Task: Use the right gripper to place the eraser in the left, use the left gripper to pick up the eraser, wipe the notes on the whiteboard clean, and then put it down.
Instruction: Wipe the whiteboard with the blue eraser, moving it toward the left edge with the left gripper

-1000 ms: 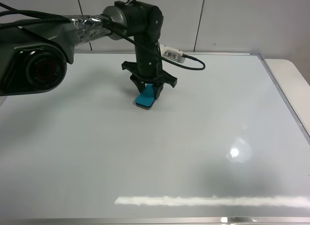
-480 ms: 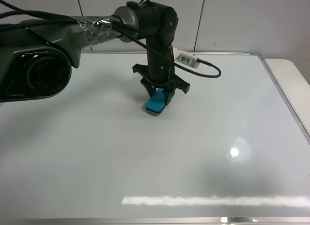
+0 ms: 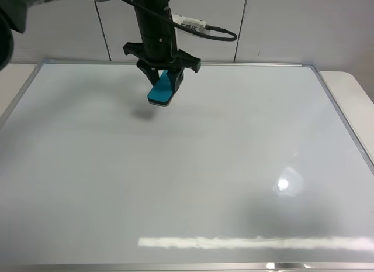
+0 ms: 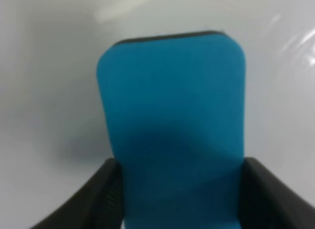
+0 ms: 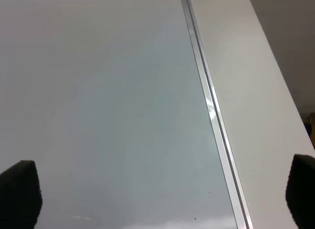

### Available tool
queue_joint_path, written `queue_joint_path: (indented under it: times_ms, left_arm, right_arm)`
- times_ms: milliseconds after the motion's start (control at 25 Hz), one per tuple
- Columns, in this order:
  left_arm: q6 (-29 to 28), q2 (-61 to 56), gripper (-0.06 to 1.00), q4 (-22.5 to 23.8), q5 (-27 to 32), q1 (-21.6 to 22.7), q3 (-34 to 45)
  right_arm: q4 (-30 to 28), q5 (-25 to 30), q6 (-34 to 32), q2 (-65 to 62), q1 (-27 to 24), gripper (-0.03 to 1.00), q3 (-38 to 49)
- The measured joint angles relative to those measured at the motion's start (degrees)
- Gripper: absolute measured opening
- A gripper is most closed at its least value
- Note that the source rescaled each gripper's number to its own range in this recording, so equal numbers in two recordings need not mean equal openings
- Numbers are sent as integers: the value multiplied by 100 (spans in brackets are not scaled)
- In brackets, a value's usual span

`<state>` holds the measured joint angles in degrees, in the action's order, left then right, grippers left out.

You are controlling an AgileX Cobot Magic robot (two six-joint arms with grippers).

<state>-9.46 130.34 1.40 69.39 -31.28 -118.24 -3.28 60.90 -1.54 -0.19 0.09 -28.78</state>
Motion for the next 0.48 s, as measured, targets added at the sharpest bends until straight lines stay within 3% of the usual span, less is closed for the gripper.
queue_joint_path:
  times_ms: [160, 480]
  left_arm:
    - [-38, -712, 5, 5, -150, 261, 1112]
    - [-575, -2485, 5, 5, -1758, 927, 3972]
  right_arm:
    - [0, 0, 0, 0, 0, 100, 0]
    - [0, 0, 0, 0, 0, 100, 0]
